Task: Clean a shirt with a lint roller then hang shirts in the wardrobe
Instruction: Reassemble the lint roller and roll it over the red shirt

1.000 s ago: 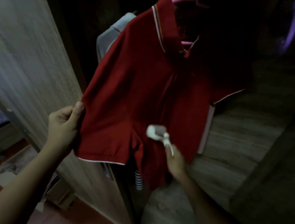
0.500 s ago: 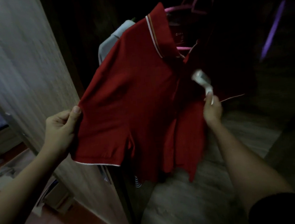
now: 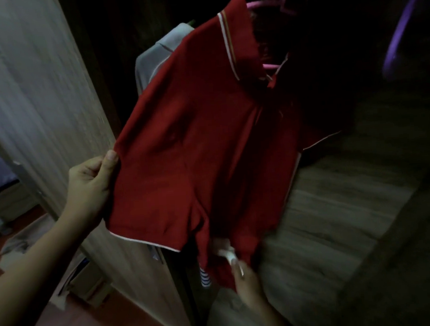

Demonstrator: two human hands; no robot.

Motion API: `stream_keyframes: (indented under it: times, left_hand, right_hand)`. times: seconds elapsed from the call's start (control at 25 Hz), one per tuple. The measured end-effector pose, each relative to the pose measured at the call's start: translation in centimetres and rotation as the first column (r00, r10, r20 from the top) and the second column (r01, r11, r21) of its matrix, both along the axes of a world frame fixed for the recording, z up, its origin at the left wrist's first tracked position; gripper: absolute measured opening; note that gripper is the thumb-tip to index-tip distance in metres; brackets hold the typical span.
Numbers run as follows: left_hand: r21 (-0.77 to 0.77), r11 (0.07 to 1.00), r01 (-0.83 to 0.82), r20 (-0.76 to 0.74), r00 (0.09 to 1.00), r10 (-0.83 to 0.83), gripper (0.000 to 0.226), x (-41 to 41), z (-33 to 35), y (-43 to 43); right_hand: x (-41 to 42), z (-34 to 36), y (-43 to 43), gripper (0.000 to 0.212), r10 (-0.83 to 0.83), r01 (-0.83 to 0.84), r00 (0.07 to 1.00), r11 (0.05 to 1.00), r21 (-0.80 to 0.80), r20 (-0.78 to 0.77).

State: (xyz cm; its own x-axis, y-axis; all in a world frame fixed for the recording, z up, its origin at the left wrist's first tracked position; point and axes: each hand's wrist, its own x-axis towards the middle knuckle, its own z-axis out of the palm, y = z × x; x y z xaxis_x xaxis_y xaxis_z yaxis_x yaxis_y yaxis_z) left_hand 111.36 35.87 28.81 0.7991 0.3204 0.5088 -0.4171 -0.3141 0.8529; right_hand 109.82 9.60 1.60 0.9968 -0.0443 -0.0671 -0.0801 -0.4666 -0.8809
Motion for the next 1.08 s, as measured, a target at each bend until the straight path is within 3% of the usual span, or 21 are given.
stream_keyframes:
  times: [0.08,0.12,0.24,0.36,0.48,0.56,0.64,0.8,0.92,1.08]
  left_hand:
    - [0.008,1.0,0.006,-0.007,1.0,-0.006,0.046,0.1,-0.1,-0.1]
    - [0.013,1.0,0.008,-0.007,1.0,-0.008,0.044,0.2,-0.2,-0.1]
    - [0.014,1.0,0.012,-0.004,1.0,-0.012,0.047,0.3,-0.3,0.1]
    - [-0.012,1.0,0.025,-0.012,1.0,-0.025,0.046,0.3,-0.4,0.1]
    - [-0.026,0.999,0.045,-0.012,0.999,-0.045,0.043,0.3,-0.3,0.1]
    - [-0.033,0.998,0.048,-0.014,0.999,-0.048,0.041,0.4,-0.2,0.2]
    - [-0.033,0.998,0.051,-0.014,0.999,-0.052,0.04,0.3,-0.2,0.1]
    - [-0.029,0.998,0.047,-0.013,0.999,-0.047,0.042,0.1,0.0,-0.1]
    - [-0.031,0.998,0.056,-0.015,0.998,-0.056,0.048,0.1,0.1,0.1]
    - [-0.03,0.998,0.054,0.014,0.998,-0.053,0.062,0.3,-0.1,0.2]
  right_hand:
    - [-0.9,0.0,0.7,0.049,0.029,-0.028,0.996,0.999,0.019,-0.087]
    - [-0.4,1.5,0.8,0.039,0.002,0.0,0.999,0.999,0.036,-0.051]
    - [3.3,10.6,0.3,0.028,-0.158,0.127,0.965,0.98,0.155,0.21]
    - [6.1,21.1,-0.3,0.025,-0.192,0.114,0.849,0.976,0.184,0.492]
    - [6.6,28.4,-0.1,0.022,-0.195,0.093,0.715,0.978,0.185,0.671]
    - [6.6,28.7,0.6,0.023,-0.196,0.107,0.705,0.98,0.171,0.681]
    - [6.2,25.4,1.9,0.028,-0.18,0.117,0.754,0.983,0.141,0.631]
    - [2.0,15.6,5.7,0.029,-0.077,0.035,0.907,0.994,0.108,0.413]
    - [-1.4,13.6,7.5,0.026,0.006,-0.054,0.963,0.984,0.168,0.271]
    - [0.9,20.7,6.7,0.025,-0.065,-0.013,0.867,0.988,0.153,0.494]
